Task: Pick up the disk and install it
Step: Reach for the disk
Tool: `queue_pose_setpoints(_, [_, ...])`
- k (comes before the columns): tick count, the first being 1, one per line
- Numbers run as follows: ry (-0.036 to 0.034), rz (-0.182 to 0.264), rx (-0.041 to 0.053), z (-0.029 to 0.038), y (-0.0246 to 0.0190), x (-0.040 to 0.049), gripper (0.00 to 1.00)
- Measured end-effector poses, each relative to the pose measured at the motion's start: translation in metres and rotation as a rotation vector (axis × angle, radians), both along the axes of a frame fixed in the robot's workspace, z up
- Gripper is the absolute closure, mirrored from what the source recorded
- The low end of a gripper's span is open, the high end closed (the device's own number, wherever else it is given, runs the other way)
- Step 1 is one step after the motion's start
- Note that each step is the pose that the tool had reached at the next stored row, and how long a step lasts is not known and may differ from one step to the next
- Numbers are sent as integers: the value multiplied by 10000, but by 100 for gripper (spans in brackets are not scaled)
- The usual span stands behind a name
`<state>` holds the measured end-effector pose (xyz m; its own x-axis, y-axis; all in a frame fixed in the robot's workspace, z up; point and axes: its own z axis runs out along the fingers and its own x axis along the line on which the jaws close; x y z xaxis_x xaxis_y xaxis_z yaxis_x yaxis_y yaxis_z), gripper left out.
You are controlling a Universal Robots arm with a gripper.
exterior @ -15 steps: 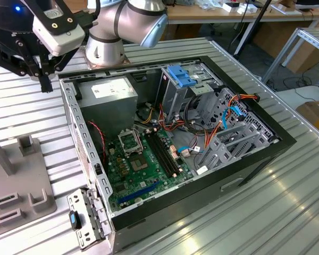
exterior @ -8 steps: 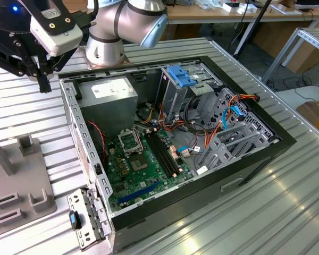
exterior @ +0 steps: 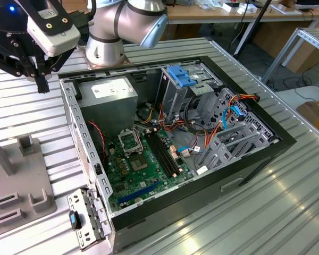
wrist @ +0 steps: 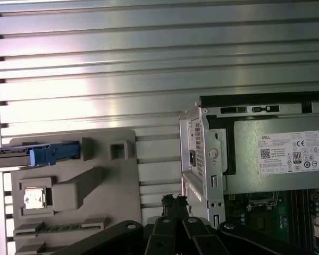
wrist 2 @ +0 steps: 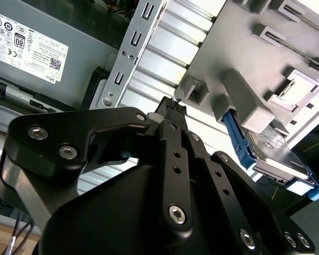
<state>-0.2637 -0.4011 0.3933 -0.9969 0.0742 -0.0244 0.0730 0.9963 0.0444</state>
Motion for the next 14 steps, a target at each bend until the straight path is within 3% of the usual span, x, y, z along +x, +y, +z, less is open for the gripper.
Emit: queue_pose_setpoints(14, [0,0,0,0,0,-116,89])
